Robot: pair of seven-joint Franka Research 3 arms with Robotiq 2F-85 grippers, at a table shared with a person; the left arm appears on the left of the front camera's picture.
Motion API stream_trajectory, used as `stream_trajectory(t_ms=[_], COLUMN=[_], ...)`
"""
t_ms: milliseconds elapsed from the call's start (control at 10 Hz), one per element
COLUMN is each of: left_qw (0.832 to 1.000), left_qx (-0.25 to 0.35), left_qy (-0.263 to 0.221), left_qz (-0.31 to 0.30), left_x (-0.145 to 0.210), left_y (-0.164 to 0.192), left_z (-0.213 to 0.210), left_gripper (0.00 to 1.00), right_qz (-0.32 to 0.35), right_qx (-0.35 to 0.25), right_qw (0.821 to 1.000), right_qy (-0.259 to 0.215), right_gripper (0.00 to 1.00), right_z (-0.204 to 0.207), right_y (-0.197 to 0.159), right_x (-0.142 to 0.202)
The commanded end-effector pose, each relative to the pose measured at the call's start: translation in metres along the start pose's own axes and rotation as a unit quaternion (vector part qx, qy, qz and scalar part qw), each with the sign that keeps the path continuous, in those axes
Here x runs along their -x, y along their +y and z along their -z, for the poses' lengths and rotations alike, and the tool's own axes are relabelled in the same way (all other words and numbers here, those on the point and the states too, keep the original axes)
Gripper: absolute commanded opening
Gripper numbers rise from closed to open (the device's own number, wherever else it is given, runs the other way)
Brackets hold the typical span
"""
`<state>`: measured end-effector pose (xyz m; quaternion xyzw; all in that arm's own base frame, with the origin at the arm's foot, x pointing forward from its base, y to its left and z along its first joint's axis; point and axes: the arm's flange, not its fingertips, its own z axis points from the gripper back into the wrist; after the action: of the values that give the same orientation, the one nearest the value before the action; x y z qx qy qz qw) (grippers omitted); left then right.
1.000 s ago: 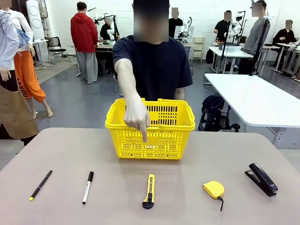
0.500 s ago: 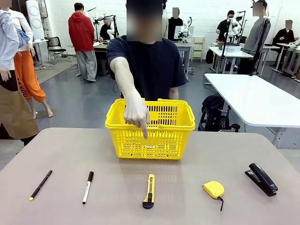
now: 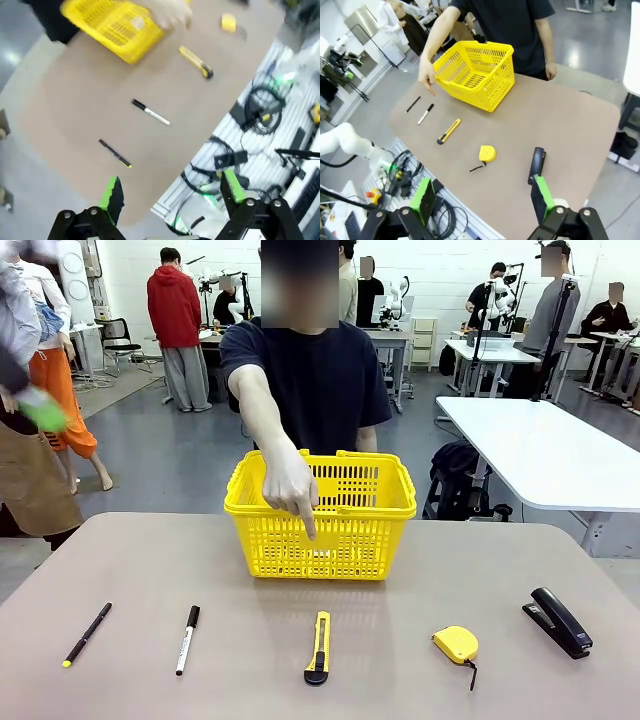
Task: Place the items the person wants into the basket.
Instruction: Pick up the item the person points to and place it in the Market Basket.
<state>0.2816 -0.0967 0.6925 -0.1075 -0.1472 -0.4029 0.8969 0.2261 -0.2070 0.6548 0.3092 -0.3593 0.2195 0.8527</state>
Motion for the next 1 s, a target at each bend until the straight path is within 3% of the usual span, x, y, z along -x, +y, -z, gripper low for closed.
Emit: stream_trajectory(t_ms=[0, 100, 200, 400, 800, 900], left_qw=[0.989, 0.985, 0.986, 0.984, 0.968, 0.969], left_qx=[0.005, 0.018, 0.014, -0.044, -0.128, -0.137], left_qy=[0.148, 0.17, 0.162, 0.144, 0.081, 0.062], left_qz=[0.018, -0.007, -0.032, -0.098, -0.198, -0.198], left_x=[-0.097, -0.121, -0.141, -0.149, -0.133, -0.13], left_y=[-0.009, -0.029, -0.058, -0.1, -0.141, -0.147], left_z=[0.052, 0.089, 0.135, 0.207, 0.275, 0.286], left_gripper=[1.0, 1.0, 1.0, 1.0, 1.0, 1.0], right_qz=[-0.006, -0.006, -0.006, -0.006, -0.006, -0.006], right_qx=[-0.005, -0.005, -0.005, -0.005, -0.005, -0.005], right_qw=[1.0, 1.0, 1.0, 1.0, 1.0, 1.0], right_qy=[-0.005, -0.005, -0.005, -0.005, -0.005, -0.005], right_gripper=[1.0, 1.0, 1.0, 1.0, 1.0, 1.0], right_z=[0.002, 0.002, 0.002, 0.002, 0.002, 0.002], right_y=[-0.001, -0.001, -0.001, -0.001, -0.001, -0.001], right_x=[0.001, 0.001, 0.001, 0.001, 0.001, 0.001])
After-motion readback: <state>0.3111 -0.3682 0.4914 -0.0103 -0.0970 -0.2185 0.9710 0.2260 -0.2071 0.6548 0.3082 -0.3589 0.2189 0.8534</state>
